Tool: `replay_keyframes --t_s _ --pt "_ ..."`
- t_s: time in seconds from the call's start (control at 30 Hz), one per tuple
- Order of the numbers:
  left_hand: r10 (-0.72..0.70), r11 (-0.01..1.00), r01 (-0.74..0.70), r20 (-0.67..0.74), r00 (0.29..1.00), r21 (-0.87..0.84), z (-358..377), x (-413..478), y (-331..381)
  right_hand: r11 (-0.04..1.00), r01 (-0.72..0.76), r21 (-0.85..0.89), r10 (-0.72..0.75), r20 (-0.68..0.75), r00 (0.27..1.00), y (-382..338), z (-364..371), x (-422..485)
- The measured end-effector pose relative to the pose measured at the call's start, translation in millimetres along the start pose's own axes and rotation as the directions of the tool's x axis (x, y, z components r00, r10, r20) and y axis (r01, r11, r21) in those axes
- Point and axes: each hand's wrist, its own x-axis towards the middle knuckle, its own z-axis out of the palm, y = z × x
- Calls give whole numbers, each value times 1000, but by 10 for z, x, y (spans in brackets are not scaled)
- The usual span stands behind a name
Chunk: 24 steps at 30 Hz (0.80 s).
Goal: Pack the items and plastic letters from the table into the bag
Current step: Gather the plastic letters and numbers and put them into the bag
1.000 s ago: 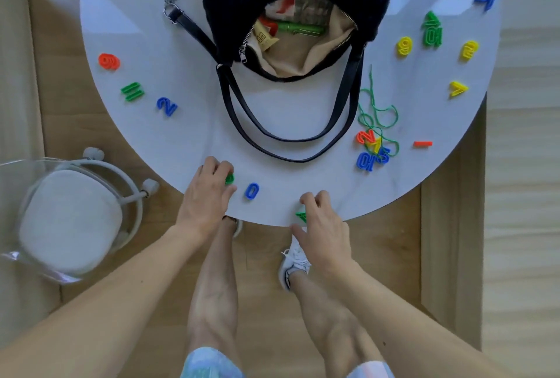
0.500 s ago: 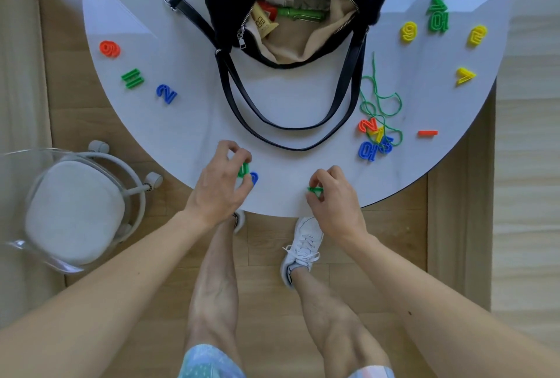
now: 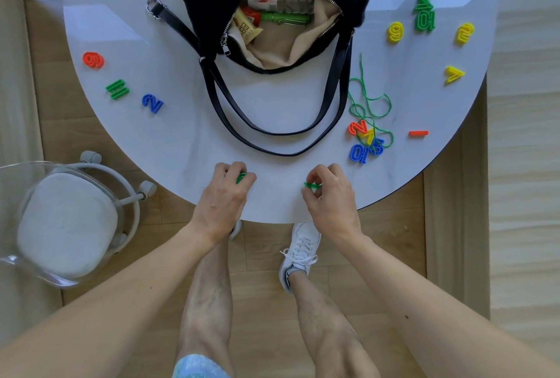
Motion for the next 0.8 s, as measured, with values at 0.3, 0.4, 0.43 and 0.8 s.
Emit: replay_keyframes --t_s 0.3,0.4,0.43,0.8 --pt "-401 169 495 399 825 -853 -259 470 471 928 38 371 23 -159 987 -190 -288 -21" --pt "-122 -447 498 602 789 -743 -349 587 827 915 154 374 -85 -196 977 -220 -445 -25" --pt "-27 -536 512 620 784 -671 -373 611 927 927 174 333 -109 -206 972 -210 -491 -26" --pt "-94 -559 539 693 714 -631 -370 921 1279 928 317 197 -263 -255 931 -20 -883 87"
